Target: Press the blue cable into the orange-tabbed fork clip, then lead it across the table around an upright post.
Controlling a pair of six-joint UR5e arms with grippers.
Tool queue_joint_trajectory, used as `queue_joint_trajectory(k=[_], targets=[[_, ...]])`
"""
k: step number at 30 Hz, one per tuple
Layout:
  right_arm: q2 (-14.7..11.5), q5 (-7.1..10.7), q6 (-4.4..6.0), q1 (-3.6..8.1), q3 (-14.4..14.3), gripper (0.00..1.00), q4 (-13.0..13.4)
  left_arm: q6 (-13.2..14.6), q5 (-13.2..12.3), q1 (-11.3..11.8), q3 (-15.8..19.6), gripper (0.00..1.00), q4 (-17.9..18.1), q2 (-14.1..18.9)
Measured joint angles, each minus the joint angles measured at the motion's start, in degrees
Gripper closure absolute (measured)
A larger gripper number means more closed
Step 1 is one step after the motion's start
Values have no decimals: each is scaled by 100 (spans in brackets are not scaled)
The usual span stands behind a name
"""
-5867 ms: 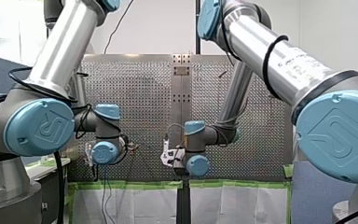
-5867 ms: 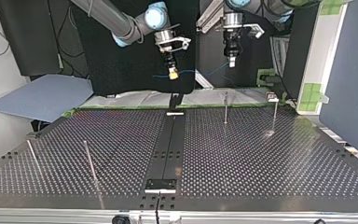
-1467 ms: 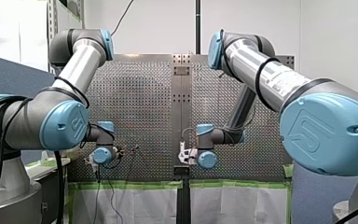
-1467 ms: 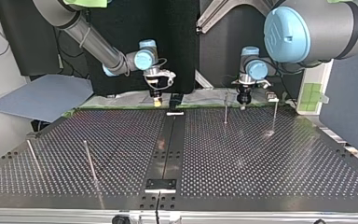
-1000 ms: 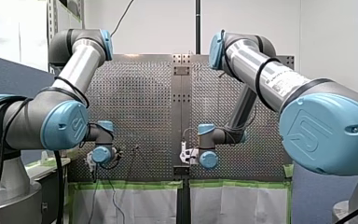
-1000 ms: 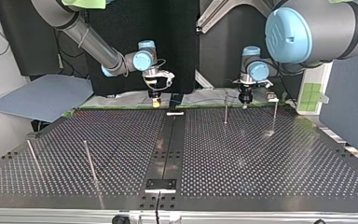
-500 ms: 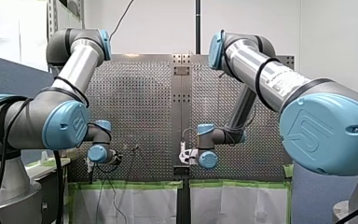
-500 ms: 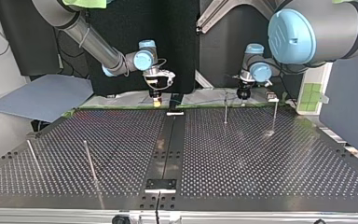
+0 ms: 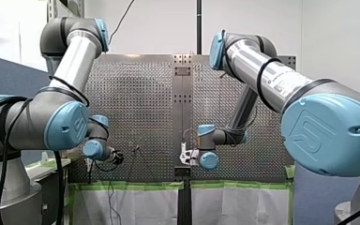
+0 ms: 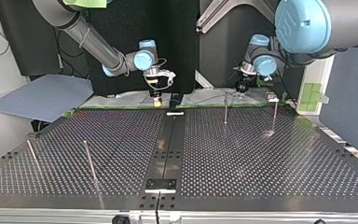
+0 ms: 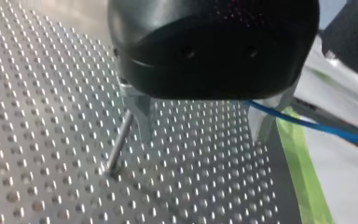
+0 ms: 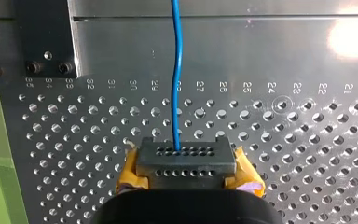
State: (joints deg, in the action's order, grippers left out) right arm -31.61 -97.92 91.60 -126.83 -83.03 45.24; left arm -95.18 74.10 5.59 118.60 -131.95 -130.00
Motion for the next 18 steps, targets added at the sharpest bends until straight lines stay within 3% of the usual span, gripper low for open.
queue_joint_trajectory(k=[9,18], targets=[[0,0,0,-6,0,100,-4,153,-444,-13,442,0,115,210],[0,0,0,-12,0,100,-12,313,-703,-30,606,0,221,240]])
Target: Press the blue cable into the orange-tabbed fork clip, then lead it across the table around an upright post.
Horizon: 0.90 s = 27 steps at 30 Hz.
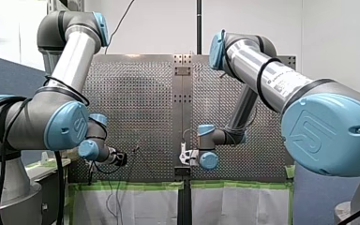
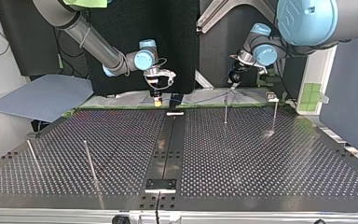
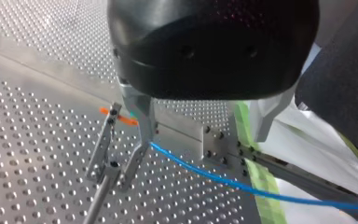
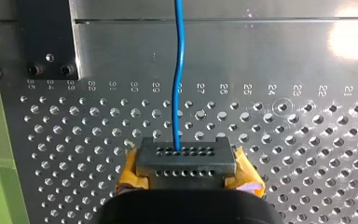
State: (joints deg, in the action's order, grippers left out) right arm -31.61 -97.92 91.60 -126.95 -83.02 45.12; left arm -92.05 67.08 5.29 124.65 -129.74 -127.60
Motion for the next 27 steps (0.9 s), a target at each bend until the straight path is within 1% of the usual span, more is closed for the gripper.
queue_joint_trajectory(k=[5,12,20,27], targets=[[0,0,0,0,0,100,-2,-20,-17,7,60,0,74,181],[0,0,0,-8,0,100,0,-237,-7,-21,100,0,121,496],[0,1,4,-10,0,100,-2,-375,28,-86,141,0,153,539],[0,0,7,-10,0,100,-2,-643,217,-213,193,0,386,540]])
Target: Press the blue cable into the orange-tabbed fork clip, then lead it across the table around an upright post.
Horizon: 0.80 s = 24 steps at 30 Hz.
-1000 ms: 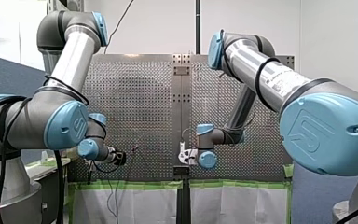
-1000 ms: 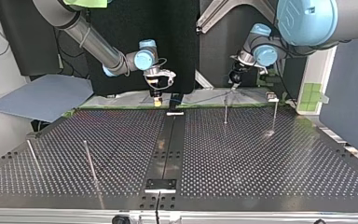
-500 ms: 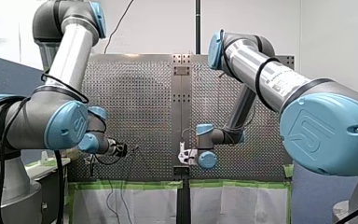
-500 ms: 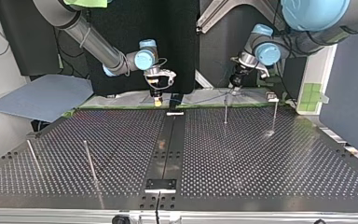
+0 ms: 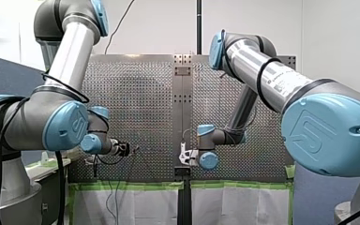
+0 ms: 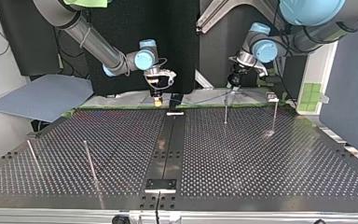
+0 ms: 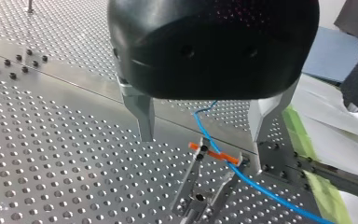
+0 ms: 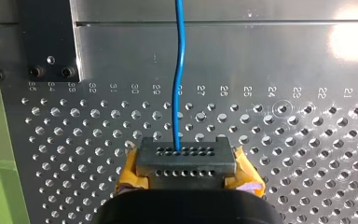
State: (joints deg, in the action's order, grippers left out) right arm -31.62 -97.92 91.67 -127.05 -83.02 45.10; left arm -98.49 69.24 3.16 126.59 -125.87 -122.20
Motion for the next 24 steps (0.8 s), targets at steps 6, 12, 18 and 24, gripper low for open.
queue_joint_trajectory(k=[6,12,18,24], targets=[[0,0,12,1,0,100,5,-152,156,-95,7,0,96,0],[0,5,25,1,0,100,5,-152,268,-163,31,0,83,0],[0,13,33,0,0,100,0,-123,362,-204,75,0,76,0],[0,17,36,0,0,100,-4,-118,381,-236,89,0,71,0]])
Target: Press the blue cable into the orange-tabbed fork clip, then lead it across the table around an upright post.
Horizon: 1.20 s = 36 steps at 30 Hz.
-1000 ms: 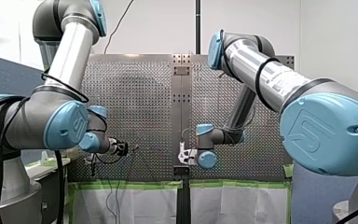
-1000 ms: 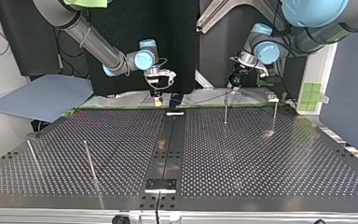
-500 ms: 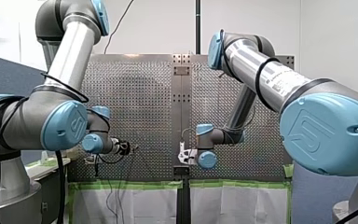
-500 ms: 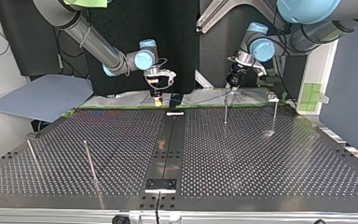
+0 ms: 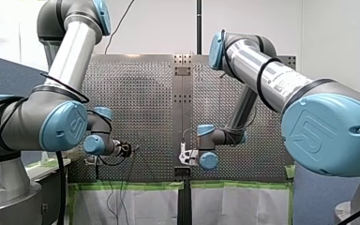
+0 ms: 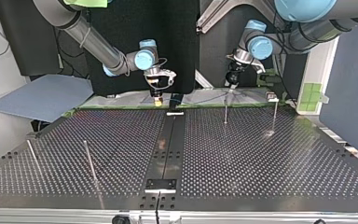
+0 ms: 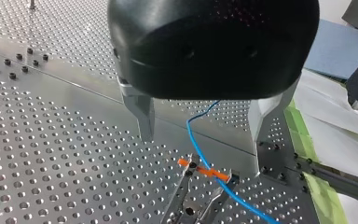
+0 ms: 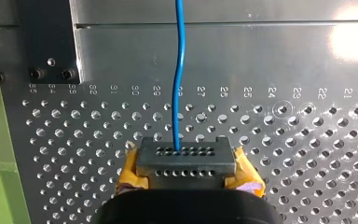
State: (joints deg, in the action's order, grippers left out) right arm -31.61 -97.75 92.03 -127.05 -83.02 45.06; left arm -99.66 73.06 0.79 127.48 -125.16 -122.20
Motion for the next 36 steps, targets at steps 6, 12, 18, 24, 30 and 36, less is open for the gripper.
queue_joint_trajectory(k=[6,12,18,24,30,36], targets=[[0,1,1,0,0,100,-25,0,5,-22,2,0,-1,0],[0,1,1,0,0,100,-31,12,-8,-47,1,0,-41,0],[0,0,-4,-3,0,100,-52,160,-18,-140,-4,0,-234,3],[4,0,0,-13,0,100,-49,307,13,-288,-23,0,-457,6],[6,0,6,-17,0,100,-40,231,218,-471,-111,0,-497,8],[8,0,9,-15,0,100,-40,-11,507,-747,-364,0,-449,4]])
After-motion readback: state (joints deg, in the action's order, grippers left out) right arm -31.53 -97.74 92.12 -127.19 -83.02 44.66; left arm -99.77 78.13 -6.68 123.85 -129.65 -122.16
